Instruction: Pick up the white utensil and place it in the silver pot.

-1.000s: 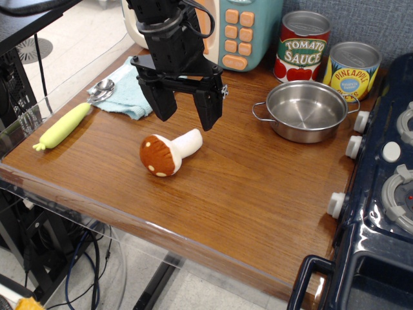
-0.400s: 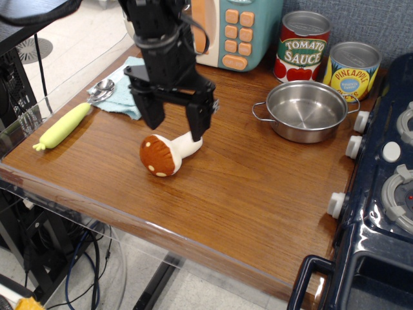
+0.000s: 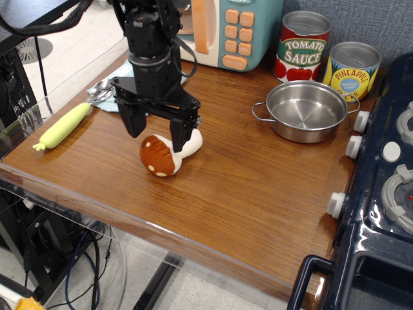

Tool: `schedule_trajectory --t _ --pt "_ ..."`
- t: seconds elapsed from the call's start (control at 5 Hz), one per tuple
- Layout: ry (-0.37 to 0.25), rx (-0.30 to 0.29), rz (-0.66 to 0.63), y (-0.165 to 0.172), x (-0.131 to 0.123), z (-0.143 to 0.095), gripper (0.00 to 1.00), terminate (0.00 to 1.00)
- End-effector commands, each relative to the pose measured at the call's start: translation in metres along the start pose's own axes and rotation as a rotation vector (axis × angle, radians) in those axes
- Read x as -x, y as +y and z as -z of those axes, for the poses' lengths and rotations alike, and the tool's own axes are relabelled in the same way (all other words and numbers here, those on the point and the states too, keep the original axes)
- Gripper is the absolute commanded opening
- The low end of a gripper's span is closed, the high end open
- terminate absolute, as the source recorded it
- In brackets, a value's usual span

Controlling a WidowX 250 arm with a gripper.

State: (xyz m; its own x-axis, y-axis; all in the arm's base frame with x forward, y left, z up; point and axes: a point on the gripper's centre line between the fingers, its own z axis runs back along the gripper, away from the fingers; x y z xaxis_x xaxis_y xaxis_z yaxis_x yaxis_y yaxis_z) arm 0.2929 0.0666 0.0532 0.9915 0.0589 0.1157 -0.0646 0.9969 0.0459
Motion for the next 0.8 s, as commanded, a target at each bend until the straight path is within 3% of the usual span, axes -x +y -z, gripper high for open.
schedule_trajectory --t 0.0,0.4,0.6 --pt "0.052 -0.031 -0.008 0.010 -0.002 0.009 0.00 0.00" --pt "0.044 -0.011 0.001 0.008 -0.003 0.006 0.00 0.00" --pt "-0.030 0.003 -0.074 0.018 -0.008 -0.014 0.00 0.00"
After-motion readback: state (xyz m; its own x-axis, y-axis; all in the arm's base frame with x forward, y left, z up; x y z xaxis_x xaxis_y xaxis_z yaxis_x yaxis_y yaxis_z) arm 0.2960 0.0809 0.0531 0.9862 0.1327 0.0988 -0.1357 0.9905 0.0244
